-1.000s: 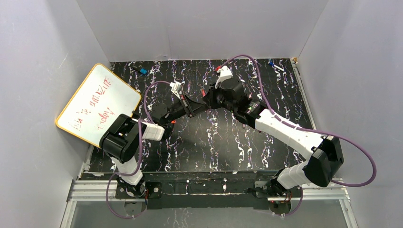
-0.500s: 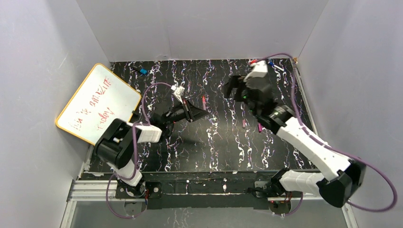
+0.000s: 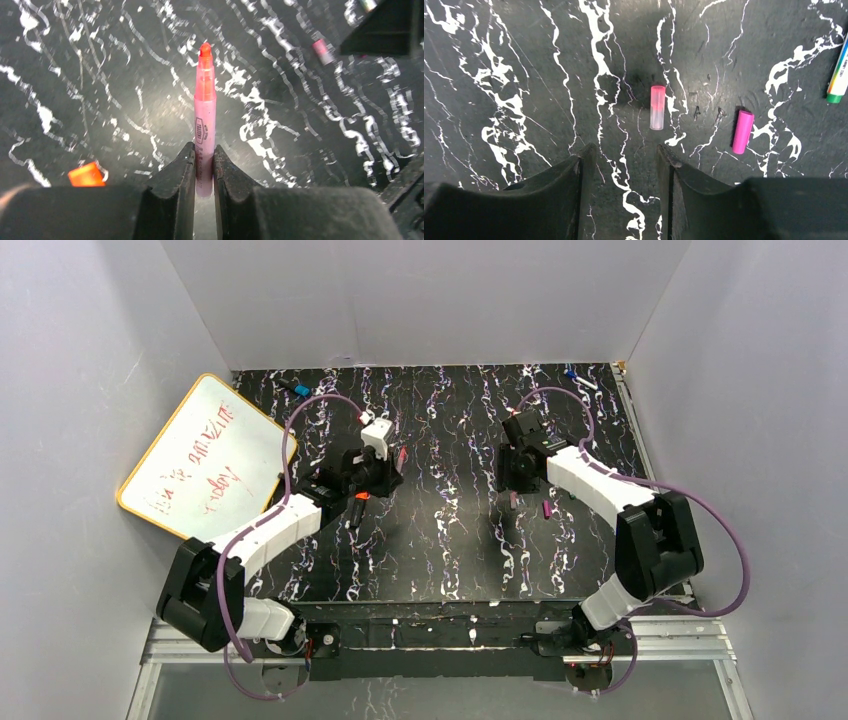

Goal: Insert the pens into the pen caps

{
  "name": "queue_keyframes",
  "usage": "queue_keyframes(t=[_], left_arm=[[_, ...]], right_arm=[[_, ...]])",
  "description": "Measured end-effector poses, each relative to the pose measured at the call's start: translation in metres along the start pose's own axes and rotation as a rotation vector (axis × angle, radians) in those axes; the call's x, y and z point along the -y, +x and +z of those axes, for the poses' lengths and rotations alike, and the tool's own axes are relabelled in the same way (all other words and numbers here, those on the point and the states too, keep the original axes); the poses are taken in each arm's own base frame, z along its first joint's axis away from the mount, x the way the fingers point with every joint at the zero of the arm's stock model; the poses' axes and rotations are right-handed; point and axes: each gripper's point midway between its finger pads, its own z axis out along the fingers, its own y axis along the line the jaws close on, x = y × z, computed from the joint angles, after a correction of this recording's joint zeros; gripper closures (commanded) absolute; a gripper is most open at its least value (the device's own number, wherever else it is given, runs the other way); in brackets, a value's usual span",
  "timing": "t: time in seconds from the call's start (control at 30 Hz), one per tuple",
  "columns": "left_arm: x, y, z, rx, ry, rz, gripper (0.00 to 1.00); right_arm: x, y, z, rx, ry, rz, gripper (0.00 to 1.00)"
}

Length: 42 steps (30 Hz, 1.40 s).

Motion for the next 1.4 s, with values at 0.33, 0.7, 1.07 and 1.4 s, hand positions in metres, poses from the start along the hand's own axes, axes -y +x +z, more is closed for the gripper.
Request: queue_keyframes(t=[0.33, 0.7, 1.07, 1.4], left_arm=[[-0.019, 0.032, -0.006, -0.115, -0.085, 0.034, 1.0], [-0.021, 0.042, -0.008, -0.141, -0.088, 0.031, 1.0], [-0.019, 0.049, -0.009, -0.153, -0.078, 0.027, 1.0], [-0.014, 0.033, -0.02, -0.101, -0.068, 0.047, 1.0]], right_arm=[[0.008, 0.011, 0.001, -0.049, 0.036, -0.013, 0.41], [-0.004, 0.031, -0.038, 0.089, -0.108, 0.685, 0.25], [0.012, -0.006, -0.035, 0.167, 0.057, 1.371, 0.31], [-0.014, -0.002, 0.022, -0.041, -0.105, 0.849, 0.29]])
